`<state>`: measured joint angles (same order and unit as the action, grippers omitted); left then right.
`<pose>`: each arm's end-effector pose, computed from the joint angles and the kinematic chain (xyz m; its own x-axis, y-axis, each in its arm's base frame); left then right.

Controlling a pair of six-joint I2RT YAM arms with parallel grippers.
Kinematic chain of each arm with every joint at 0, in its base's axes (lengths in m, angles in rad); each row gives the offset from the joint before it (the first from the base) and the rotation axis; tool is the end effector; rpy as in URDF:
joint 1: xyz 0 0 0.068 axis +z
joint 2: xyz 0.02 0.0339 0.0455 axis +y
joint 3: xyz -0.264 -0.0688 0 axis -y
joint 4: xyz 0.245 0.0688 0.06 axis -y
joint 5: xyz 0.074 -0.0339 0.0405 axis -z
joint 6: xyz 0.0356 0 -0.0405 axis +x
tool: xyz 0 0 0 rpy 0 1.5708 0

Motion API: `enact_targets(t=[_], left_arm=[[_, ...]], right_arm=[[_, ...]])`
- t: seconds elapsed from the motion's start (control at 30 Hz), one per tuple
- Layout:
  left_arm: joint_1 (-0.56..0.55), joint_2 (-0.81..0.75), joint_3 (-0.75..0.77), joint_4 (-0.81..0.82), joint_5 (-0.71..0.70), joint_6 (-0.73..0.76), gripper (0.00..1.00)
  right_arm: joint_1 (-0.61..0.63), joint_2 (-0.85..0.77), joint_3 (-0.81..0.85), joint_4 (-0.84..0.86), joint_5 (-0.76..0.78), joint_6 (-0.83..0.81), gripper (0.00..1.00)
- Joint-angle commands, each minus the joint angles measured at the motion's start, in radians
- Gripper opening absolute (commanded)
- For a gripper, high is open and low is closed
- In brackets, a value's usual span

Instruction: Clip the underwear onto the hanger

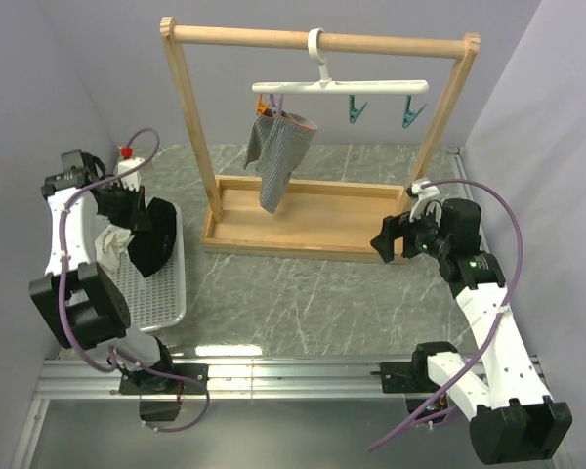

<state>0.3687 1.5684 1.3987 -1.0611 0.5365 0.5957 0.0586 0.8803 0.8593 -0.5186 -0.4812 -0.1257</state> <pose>0.2919 0.0933 0.2966 -0.8125 0.2031 -0.5464 0.3686 0.9051 -0.2118 0.1873 0.0275 0.3176 -0.4527 -0.1379 -0.8810 -0.5091 0.8511 0.1284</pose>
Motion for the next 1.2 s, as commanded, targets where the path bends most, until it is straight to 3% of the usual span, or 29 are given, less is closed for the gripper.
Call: enact_targets(t=[0.0, 0.27, 0.43, 0.5, 0.6, 0.8, 1.03, 1.17], left_arm=[[-0.045, -0.071, 0.124, -0.186, 0.161, 0.021, 0.00], [-0.353, -0.134, 0.344, -0.204, 0.279, -0.166, 0.00], [-0.534, -0.130, 0.456, -0.195, 0.457, -0.261, 0.00], [-0.598, -0.152, 0.390, -0.143, 0.544, -0.335, 0.00], [-0.689, -0.175, 0.276, -0.134, 0.566, -0.283, 0.01], [-0.873, -0.148, 0.002, -0.089, 0.545, -0.169, 0.22], [-0.857, 0.045, -0.072, -0.022, 0.413, -0.019, 0.19], [-0.834, 0.174, -0.014, 0.000, 0.373, 0.062, 0.20]], right_arm=[[-0.002, -0.011, 0.067, -0.001, -0.014, -0.014, 1.00], [0.000, -0.012, 0.096, -0.021, -0.025, -0.018, 1.00], [-0.002, -0.017, 0.112, -0.079, -0.053, -0.049, 0.99], [-0.002, -0.014, 0.122, -0.104, -0.077, -0.075, 0.99], [-0.002, -0.014, 0.129, -0.155, -0.095, -0.112, 0.98], [0.000, -0.006, 0.127, -0.228, -0.134, -0.161, 0.95], [0.018, -0.003, 0.074, -0.256, -0.145, -0.193, 0.87], [0.049, -0.009, 0.015, -0.224, -0.137, -0.198, 0.71]])
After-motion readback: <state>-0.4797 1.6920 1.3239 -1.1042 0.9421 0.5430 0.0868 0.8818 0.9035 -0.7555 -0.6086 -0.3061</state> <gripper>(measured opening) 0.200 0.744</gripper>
